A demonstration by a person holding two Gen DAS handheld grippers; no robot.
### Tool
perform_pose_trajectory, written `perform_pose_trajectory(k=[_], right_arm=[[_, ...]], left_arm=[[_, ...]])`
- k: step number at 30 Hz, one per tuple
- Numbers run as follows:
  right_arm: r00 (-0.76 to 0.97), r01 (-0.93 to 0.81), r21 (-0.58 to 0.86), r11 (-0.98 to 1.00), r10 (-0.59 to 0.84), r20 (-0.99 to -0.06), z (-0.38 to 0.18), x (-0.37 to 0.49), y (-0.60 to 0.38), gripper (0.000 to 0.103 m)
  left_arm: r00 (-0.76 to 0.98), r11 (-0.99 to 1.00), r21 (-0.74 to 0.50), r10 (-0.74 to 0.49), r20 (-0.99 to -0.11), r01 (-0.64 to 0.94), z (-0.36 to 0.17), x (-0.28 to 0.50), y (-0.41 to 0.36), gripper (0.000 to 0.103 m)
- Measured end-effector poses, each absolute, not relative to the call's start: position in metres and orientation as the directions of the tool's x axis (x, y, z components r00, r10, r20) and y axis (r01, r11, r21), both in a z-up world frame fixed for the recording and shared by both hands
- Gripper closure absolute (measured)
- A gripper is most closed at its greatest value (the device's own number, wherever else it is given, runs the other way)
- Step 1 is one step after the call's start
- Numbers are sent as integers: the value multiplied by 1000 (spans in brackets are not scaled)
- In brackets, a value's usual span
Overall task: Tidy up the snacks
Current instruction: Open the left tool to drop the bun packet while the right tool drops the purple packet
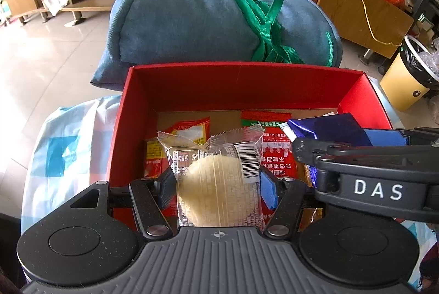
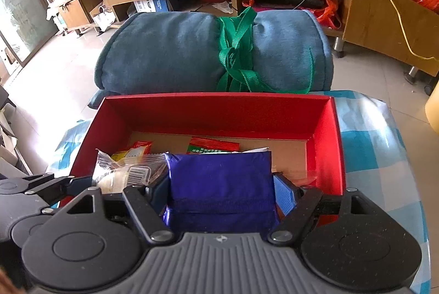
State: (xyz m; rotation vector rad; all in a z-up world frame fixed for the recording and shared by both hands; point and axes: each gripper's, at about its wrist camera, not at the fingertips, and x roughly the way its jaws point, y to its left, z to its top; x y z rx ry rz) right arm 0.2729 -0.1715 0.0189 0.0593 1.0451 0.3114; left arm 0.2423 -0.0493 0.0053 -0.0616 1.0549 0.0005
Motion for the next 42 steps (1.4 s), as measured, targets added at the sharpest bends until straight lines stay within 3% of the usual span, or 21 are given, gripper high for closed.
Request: perform_pose_trajectory(k=[10,14,18,42], right_arm=[[458,-240,198,950,290,-840,14,279,-162,28],[474,-230,179,957,271,-838,18,280,-164,27],[502,-224,168,960,262,-824,26,279,-167,25],[542,-221,213,952,301,-785,65,242,-177,24]], left_arm=[[495,999,-39,-18,-869,-34,3,247,-50,32],[511,999,-45,-24,-859,-30,9,245,-51,21],[541,999,-32,-15,-841,-23,18,241,-53,17],[569,997,-66,-39,-821,-28,35,217,-42,17]])
